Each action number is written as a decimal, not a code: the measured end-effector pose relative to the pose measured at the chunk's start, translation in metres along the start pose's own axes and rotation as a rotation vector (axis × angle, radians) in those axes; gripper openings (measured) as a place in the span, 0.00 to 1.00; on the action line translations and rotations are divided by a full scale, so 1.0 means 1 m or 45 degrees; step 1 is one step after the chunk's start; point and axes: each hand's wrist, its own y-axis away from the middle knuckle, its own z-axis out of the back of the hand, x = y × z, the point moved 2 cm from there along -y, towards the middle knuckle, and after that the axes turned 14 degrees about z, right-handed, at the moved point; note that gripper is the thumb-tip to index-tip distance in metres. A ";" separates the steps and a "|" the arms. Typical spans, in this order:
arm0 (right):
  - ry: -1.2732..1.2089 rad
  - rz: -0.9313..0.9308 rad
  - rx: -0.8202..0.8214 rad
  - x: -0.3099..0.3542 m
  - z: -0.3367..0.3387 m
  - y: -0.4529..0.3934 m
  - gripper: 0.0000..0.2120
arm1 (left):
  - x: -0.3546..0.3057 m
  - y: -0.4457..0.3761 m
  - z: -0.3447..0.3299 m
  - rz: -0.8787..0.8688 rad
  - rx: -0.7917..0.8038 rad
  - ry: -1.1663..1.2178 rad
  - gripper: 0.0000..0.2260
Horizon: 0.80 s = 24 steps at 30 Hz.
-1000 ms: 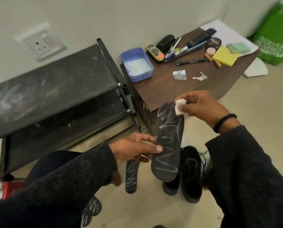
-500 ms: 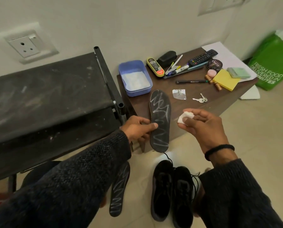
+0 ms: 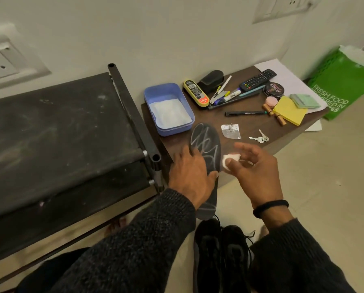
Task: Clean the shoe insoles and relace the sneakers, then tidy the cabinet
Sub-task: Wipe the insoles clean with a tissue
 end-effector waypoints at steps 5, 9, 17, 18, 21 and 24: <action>0.102 0.088 0.098 0.009 -0.028 -0.032 0.11 | 0.007 -0.002 0.005 0.058 0.156 -0.092 0.24; 0.221 0.122 0.089 0.005 -0.050 -0.068 0.08 | 0.010 -0.003 0.007 0.038 0.222 -0.136 0.25; 0.550 0.248 0.091 -0.003 -0.064 -0.096 0.08 | 0.009 -0.006 0.011 0.002 0.247 -0.131 0.30; 0.580 0.298 0.098 -0.002 -0.063 -0.097 0.13 | 0.009 -0.006 0.012 0.001 0.246 -0.129 0.29; 0.622 0.381 0.147 -0.002 -0.062 -0.099 0.18 | 0.004 -0.006 0.011 0.012 0.262 -0.181 0.31; 0.782 0.458 0.217 -0.008 -0.063 -0.106 0.11 | 0.000 -0.007 0.013 0.027 0.295 -0.256 0.29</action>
